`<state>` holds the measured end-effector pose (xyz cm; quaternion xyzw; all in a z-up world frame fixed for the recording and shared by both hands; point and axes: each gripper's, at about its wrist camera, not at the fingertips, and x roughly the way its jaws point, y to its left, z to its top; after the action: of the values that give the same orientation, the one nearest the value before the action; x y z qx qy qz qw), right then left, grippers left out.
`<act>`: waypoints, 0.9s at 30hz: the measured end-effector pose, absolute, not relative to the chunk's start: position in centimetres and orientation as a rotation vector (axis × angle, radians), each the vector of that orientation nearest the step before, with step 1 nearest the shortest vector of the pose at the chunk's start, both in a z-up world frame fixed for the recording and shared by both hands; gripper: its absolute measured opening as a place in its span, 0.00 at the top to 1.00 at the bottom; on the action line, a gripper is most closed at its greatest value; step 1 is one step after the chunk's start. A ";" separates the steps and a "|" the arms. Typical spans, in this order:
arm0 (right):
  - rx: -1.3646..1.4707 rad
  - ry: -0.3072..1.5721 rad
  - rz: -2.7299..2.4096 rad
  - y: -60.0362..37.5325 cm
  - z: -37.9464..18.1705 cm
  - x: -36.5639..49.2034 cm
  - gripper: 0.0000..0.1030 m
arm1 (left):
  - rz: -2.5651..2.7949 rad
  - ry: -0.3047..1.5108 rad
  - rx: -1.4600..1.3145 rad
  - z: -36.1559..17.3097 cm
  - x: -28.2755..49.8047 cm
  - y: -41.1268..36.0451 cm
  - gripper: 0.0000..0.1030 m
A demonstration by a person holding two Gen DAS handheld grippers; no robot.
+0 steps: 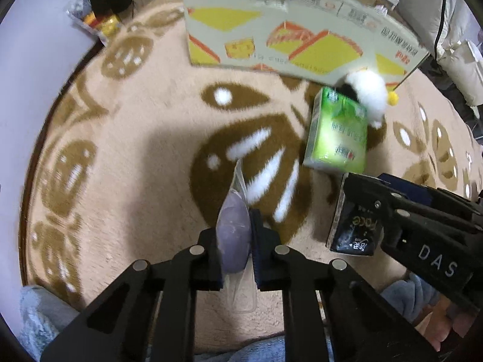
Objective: Organize soft objects
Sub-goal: 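Carry both items over the box and open both tools to drop them inside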
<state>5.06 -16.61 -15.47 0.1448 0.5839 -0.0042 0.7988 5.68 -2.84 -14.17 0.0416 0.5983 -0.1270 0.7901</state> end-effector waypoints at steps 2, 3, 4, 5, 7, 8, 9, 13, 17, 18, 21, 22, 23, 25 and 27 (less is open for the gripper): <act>0.301 1.234 -0.010 -16.4 -14.9 5.0 0.54 | -0.269 1.251 0.087 -13.0 5.7 -2.5 0.87; 0.291 1.220 -0.013 -16.5 -14.4 4.9 0.54 | -0.264 1.236 0.092 -12.6 5.6 -2.4 0.87; 0.289 1.208 -0.013 -16.5 -14.1 4.8 0.54 | -0.256 1.219 0.102 -12.3 5.5 -2.5 0.87; 0.289 1.198 -0.011 -16.6 -13.7 4.7 0.54 | -0.249 1.203 0.111 -11.9 5.5 -2.8 0.87; 0.288 1.161 -0.007 -17.1 -12.7 4.5 0.54 | -0.247 1.178 0.122 -11.2 5.4 -3.0 0.87; 0.285 1.140 -0.006 -17.4 -12.2 4.5 0.54 | -0.250 1.166 0.124 -10.7 5.3 -3.0 0.87; 0.282 1.102 0.000 -17.6 -11.5 4.5 0.54 | -0.255 1.151 0.129 -10.3 5.2 -3.1 0.87; 0.254 0.993 0.024 -18.3 -9.6 4.5 0.54 | -0.276 1.085 0.160 -9.3 5.1 -3.6 0.87; 0.272 0.919 0.038 -18.9 -8.0 4.6 0.54 | -0.279 1.024 0.172 -8.2 4.9 -4.1 0.87; 0.271 0.910 0.041 -18.9 -7.7 4.7 0.54 | -0.277 1.006 0.171 -7.7 4.9 -4.1 0.87; 0.259 0.872 0.049 -18.8 -6.7 5.3 0.54 | -0.271 0.951 0.189 -6.1 5.0 -4.1 0.87; 0.258 0.860 0.051 -18.9 -6.3 5.3 0.54 | -0.269 0.933 0.194 -5.6 4.9 -4.3 0.87; 0.256 0.850 0.052 -18.9 -6.0 5.4 0.54 | -0.270 0.910 0.198 -4.8 5.1 -4.3 0.87; 0.245 0.822 0.051 -19.0 -5.1 5.7 0.54 | -0.271 0.883 0.199 -3.8 5.3 -4.3 0.87; 0.235 0.798 0.049 -19.1 -4.4 5.9 0.54 | -0.271 0.849 0.208 -2.8 5.8 -4.4 0.87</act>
<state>5.92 -19.11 -4.38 0.1142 0.3875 0.0240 0.9145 5.76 -4.39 -2.80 0.1003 0.4097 -0.1306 0.8972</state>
